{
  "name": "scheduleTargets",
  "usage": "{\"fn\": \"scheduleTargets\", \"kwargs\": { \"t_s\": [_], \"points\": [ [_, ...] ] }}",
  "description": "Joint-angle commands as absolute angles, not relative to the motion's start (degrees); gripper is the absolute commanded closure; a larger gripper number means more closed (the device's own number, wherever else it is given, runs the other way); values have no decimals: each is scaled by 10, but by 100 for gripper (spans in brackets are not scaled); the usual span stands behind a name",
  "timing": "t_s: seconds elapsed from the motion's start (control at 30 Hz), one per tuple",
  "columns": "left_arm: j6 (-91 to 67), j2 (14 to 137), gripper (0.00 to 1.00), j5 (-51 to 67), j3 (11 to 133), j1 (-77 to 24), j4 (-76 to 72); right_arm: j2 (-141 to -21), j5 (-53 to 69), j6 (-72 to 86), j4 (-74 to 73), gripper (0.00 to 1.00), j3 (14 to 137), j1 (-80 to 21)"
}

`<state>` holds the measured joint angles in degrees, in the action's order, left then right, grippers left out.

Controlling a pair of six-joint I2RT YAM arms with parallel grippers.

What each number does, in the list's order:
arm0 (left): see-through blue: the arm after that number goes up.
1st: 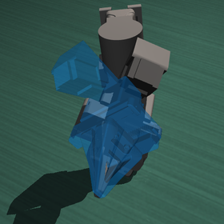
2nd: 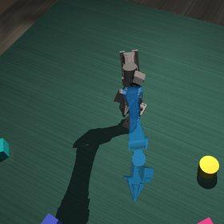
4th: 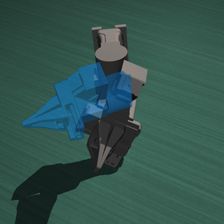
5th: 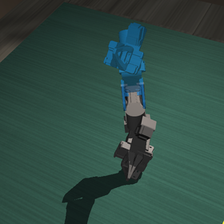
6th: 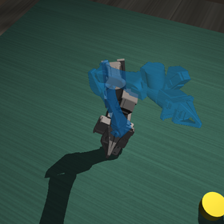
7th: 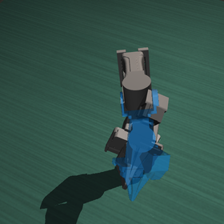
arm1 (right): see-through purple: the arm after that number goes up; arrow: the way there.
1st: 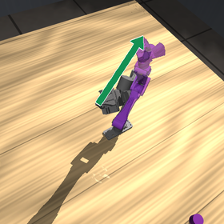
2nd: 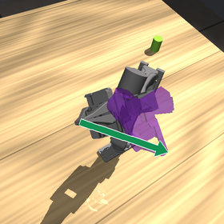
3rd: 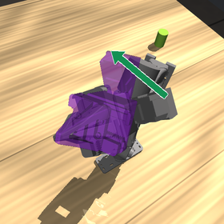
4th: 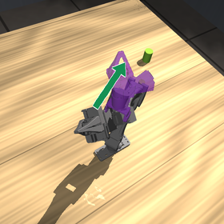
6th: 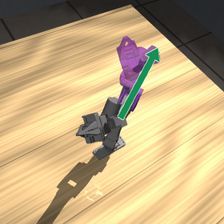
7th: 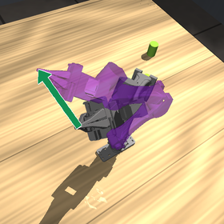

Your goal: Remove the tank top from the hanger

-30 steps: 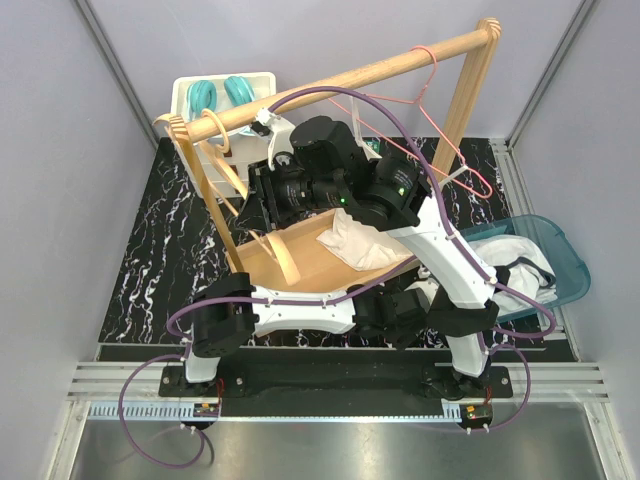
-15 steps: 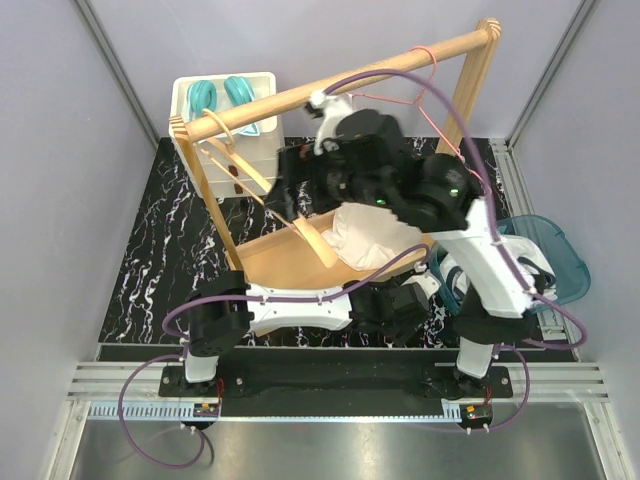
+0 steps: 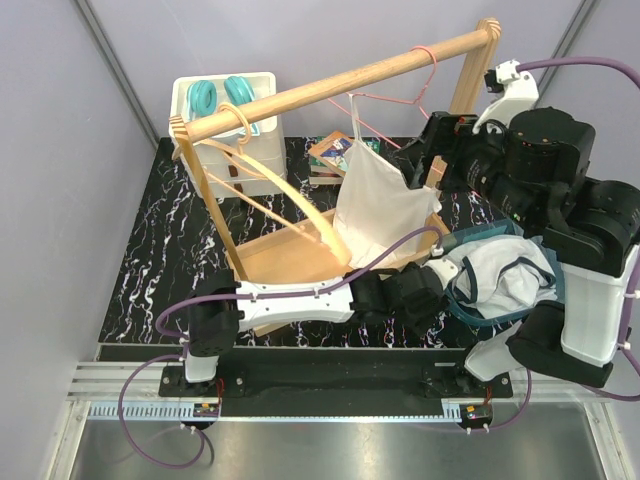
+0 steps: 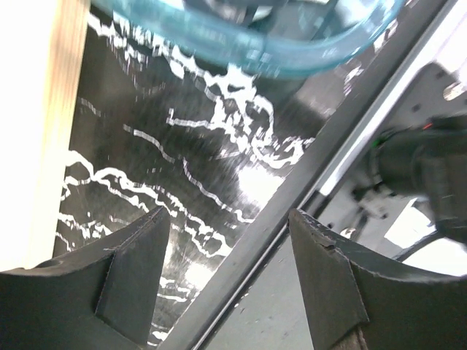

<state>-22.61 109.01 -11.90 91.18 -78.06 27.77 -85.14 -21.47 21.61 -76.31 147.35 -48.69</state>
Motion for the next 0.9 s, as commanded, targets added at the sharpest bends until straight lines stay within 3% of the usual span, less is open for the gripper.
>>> {"fn": "scheduleTargets", "kwargs": {
  "t_s": [0.0, 0.3, 0.43, 0.67, 0.87],
  "points": [
    [-212, 1080, 31, -102, 957, -786, 274, -842, -315, 201, -792, 2, 1465, -482],
    [-191, 1095, 32, -117, 1050, -808, 291, -831, -375, 142, -824, 3, 1434, -412],
    [-188, 1093, 32, -127, 1084, -816, 302, -839, -290, 104, -823, 4, 1427, -287],
    [-180, 1052, 32, -164, 1087, -823, 323, -835, -138, 119, -795, 3, 1371, -154],
    [-194, 1012, 30, -171, 1139, -810, 341, -780, -20, 137, -696, 3, 1228, -120]
  ]
}}
